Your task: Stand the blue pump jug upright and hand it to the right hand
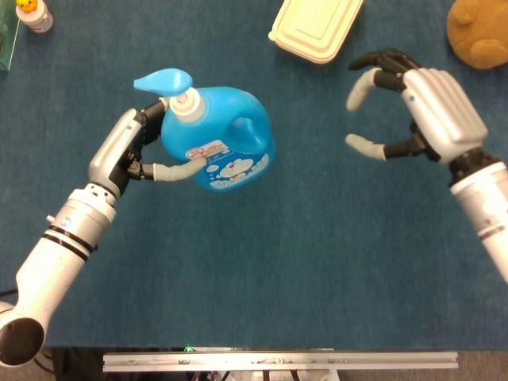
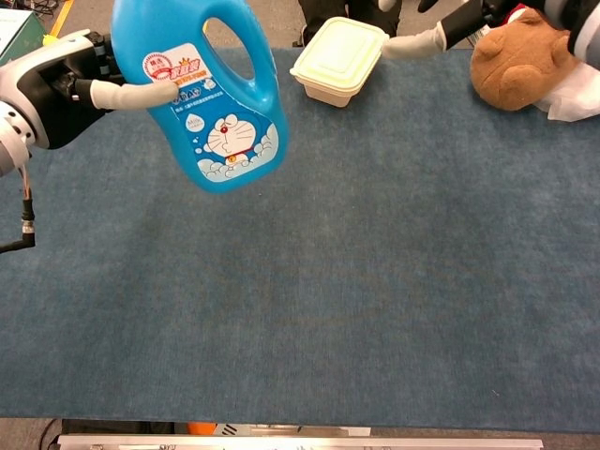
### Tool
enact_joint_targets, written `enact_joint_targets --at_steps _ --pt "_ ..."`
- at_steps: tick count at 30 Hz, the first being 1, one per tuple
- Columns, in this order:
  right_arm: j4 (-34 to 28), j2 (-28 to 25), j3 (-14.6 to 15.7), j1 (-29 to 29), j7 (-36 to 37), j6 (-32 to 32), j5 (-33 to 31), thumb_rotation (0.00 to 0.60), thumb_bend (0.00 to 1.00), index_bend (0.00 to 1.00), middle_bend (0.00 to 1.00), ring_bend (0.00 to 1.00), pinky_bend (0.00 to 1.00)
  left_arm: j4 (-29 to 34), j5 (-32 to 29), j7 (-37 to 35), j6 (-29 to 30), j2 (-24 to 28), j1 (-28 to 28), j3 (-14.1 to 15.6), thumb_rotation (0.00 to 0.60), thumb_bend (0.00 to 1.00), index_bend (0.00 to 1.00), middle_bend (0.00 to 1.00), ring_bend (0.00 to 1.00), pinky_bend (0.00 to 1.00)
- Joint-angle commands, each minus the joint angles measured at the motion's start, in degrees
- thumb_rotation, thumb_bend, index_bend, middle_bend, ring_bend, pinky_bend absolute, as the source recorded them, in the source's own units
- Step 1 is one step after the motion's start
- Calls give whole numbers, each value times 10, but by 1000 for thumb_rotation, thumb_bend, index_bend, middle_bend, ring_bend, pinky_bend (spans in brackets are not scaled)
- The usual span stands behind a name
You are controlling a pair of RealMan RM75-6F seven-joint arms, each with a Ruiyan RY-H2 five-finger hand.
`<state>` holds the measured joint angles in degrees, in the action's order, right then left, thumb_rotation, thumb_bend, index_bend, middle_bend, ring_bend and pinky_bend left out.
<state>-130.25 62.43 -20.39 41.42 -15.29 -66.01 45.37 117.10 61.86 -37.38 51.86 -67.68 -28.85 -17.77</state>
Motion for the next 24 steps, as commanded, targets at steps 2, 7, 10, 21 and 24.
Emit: enact_joint_targets --at_steps 2,7,10,21,24 --pt "8 25 -9 25 -22 -15 -28 600 132 484 262 170 308 4 -1 7 5 -2 0 1 600 204 472 440 428 363" --pt "19 61 -17 55 -35 -26 -61 600 129 454 262 170 308 12 2 17 14 -5 2 3 600 205 472 439 427 363" --pt "31 84 -22 72 -42 -32 -80 600 128 449 262 170 308 16 4 21 17 -8 3 5 600 204 472 439 425 363" --pt "47 150 -44 121 -45 -47 -130 600 127 428 260 170 308 28 10 39 21 -21 -1 10 600 204 472 438 423 363" --pt "50 162 -49 130 -45 -52 -141 600 127 428 261 170 308 31 12 43 23 -23 -2 12 600 204 471 438 422 363"
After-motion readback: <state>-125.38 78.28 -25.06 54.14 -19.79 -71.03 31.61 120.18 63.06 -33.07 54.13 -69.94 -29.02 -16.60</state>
